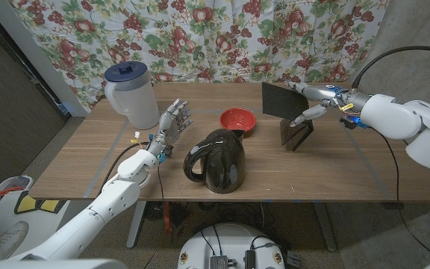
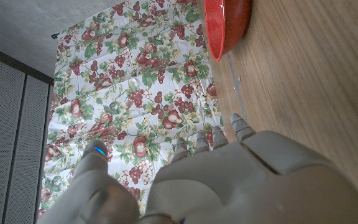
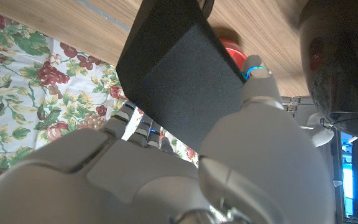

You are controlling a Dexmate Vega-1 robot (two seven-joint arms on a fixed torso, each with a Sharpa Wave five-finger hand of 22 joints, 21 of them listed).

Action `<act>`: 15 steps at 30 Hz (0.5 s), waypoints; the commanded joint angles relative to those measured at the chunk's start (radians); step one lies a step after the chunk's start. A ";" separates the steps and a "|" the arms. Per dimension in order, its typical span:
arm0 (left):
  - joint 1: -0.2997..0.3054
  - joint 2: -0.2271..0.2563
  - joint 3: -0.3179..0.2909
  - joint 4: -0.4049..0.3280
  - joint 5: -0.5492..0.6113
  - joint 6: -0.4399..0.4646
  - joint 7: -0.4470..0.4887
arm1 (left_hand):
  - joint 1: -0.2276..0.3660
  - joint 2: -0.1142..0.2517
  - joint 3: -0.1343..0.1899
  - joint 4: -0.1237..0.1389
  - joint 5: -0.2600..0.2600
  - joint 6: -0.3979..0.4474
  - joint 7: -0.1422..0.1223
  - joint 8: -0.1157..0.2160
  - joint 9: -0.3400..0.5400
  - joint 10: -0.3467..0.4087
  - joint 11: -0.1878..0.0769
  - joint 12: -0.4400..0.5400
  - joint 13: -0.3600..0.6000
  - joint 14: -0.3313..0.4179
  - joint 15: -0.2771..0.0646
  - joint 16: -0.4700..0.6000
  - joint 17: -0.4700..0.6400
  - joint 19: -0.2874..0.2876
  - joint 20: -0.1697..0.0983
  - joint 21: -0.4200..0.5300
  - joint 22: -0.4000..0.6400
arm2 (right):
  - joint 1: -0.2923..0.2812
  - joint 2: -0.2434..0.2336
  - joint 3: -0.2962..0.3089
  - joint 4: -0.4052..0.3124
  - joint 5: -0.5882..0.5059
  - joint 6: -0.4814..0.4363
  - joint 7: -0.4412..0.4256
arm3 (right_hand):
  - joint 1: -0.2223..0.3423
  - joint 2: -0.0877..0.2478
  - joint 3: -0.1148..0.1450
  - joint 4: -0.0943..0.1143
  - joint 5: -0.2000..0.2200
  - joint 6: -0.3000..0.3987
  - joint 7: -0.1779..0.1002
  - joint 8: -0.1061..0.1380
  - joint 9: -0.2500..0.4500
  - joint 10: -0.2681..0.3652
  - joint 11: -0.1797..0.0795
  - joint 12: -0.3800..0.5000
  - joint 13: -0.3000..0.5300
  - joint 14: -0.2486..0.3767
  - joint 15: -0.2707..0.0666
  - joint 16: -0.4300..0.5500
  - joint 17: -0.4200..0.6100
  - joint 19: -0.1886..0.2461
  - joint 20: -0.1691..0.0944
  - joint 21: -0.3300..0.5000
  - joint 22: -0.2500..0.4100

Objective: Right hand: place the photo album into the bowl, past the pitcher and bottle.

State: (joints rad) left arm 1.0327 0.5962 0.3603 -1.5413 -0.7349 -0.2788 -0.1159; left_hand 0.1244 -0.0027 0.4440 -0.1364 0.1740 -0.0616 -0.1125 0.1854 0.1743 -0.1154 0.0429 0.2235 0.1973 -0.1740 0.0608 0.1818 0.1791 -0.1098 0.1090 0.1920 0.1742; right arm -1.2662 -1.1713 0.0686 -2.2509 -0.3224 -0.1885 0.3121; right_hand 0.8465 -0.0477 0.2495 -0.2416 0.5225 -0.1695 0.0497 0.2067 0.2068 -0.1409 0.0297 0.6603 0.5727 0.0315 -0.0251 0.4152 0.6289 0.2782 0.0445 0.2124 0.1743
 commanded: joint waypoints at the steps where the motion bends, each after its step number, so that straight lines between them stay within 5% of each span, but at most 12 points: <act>1: 0.013 0.003 -0.009 -0.001 -0.005 -0.017 0.002 | -0.002 0.001 -0.004 0.003 0.005 0.008 0.000 0.001 0.004 -0.003 -0.002 -0.002 0.004 -0.054 0.004 0.004 0.003 -0.006 -0.001 0.001 0.002 | 0.076 -0.032 -0.061 0.005 0.034 0.003 -0.028 | 0.120 0.135 0.135 0.093 0.008 -0.181 -0.005 0.000 0.001 0.007 -0.010 0.137 0.163 0.022 -0.011 0.003 0.005 0.027 -0.020 0.003 0.006; 15: 0.019 0.008 -0.015 -0.008 -0.004 -0.021 0.007 | -0.002 0.000 -0.005 0.002 0.005 0.008 -0.001 0.001 0.004 -0.003 0.000 -0.002 0.004 -0.054 0.004 0.004 0.003 -0.006 -0.001 0.001 0.002 | 0.174 -0.048 -0.135 0.016 0.072 0.019 -0.060 | 0.116 0.133 0.141 0.093 0.014 -0.180 -0.005 -0.002 0.001 0.007 -0.007 0.144 0.171 0.024 -0.010 -0.003 0.009 0.027 -0.019 0.002 0.006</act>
State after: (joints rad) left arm 1.0453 0.6008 0.3510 -1.5453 -0.7384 -0.2939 -0.1130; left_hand 0.1244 -0.0027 0.4440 -0.1364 0.1740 -0.0616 -0.1125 0.1854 0.1743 -0.1154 0.0429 0.2235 0.1973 -0.1741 0.0608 0.1818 0.1790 -0.1098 0.1089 0.1920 0.1741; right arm -1.1707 -1.2043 -0.0043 -2.2444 -0.2797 -0.1822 0.2786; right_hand 0.8456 -0.0468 0.2495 -0.2416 0.5266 -0.1695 0.0497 0.2067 0.2068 -0.1407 0.0296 0.6603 0.5728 0.0315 -0.0252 0.4120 0.6340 0.2794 0.0430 0.2075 0.1805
